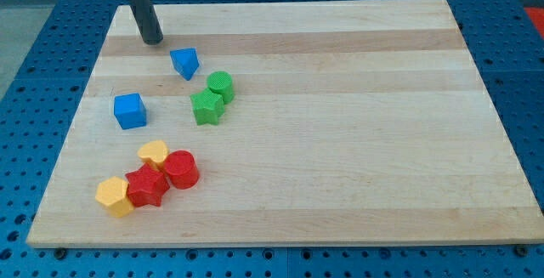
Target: Slightly move the green star to the right side
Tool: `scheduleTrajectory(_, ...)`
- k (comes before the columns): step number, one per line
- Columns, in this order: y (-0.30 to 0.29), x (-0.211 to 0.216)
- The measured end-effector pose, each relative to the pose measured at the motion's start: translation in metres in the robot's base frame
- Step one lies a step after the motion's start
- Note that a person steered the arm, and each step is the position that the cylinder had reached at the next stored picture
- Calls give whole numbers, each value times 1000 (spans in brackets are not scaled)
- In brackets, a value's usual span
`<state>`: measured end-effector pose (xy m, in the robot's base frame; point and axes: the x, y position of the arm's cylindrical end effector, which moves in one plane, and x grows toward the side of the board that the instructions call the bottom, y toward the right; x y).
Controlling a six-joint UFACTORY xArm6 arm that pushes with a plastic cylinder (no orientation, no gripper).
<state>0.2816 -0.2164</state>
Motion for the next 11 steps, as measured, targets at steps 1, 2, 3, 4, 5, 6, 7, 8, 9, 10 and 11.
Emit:
scheduleTrajectory(1, 0, 0)
scheduleTrajectory(2, -6, 0)
scheduleTrajectory(3, -11, 0)
scheduleTrajectory(4, -15, 0)
scheduleTrajectory(5, -41, 20)
scheduleTrajectory(6, -61, 37)
scheduleTrajectory(7, -66, 49)
scheduleTrajectory(8, -66, 79)
scheduleTrajectory(9, -67, 83)
scheduleTrajectory(10, -70, 129)
scheduleTrajectory(11, -70, 129)
